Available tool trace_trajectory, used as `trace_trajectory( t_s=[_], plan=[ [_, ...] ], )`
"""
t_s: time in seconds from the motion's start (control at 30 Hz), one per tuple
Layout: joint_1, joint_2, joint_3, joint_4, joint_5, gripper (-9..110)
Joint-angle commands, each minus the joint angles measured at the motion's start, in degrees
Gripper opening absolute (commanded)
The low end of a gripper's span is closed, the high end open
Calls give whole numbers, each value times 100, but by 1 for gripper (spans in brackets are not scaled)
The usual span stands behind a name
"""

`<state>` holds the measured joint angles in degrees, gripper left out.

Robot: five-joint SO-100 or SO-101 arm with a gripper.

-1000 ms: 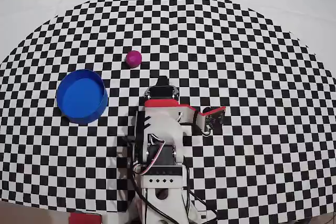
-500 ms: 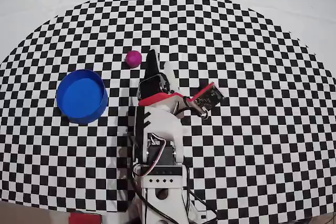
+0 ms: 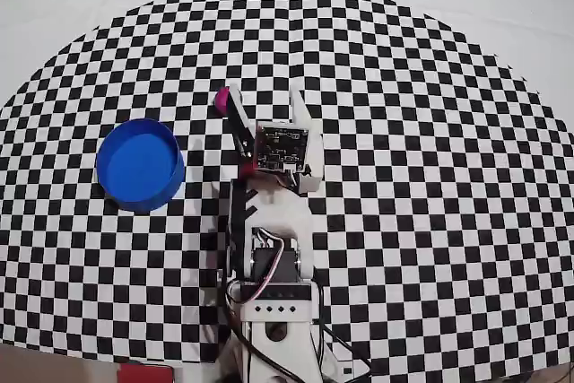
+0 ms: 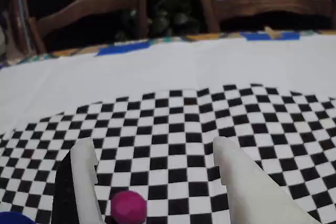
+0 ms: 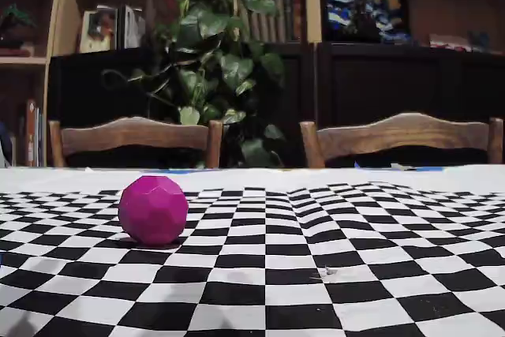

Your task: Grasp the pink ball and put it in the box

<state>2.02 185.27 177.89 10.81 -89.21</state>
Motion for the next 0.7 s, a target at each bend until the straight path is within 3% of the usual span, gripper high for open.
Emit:
trace_trajectory(
  t_s=[0.0,0.67],
  plan=[
    [-18,-9,44,-123,-246,25],
    [-431,-396,44,-202,-229,25]
  ],
)
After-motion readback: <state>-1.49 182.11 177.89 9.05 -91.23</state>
